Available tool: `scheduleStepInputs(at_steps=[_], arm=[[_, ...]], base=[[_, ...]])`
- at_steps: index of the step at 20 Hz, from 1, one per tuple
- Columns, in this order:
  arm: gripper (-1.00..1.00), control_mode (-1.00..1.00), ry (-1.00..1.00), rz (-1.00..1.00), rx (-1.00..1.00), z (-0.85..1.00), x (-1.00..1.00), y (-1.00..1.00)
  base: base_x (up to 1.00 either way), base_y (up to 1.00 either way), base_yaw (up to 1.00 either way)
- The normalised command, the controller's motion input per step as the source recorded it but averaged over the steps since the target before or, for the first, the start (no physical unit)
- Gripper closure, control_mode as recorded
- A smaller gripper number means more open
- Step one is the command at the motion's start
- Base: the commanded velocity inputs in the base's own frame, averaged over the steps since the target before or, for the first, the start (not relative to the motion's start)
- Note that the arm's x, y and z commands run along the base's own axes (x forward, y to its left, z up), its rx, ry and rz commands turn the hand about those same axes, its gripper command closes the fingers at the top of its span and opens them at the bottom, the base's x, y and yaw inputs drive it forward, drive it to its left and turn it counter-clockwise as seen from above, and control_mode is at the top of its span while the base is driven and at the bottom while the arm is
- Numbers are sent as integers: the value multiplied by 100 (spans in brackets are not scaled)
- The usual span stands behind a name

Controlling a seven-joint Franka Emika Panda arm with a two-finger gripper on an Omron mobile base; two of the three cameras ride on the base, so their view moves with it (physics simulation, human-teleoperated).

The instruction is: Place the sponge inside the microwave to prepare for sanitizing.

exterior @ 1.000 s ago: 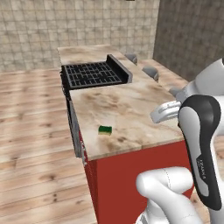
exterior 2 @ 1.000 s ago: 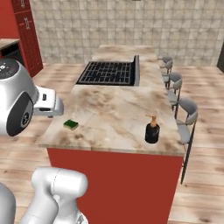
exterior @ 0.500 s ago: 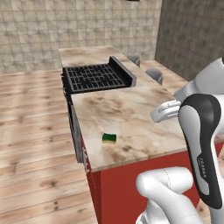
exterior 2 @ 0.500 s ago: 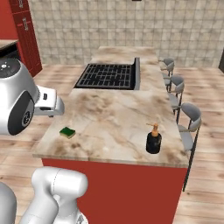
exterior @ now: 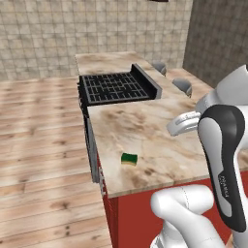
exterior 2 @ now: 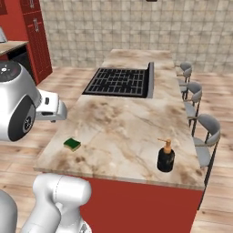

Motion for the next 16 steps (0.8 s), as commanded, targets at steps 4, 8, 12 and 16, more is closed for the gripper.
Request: scheduleStepInputs(at_steps=[4,8,12,16], arm=[[-100,100,0,0,0,0,0,0],[-100,100,0,0,0,0,0,0],[-100,100,0,0,0,0,0,0],[-100,100,0,0,0,0,0,0]], base=[[9,0,3],[0,0,0],[0,0,0],[-1,0,0]])
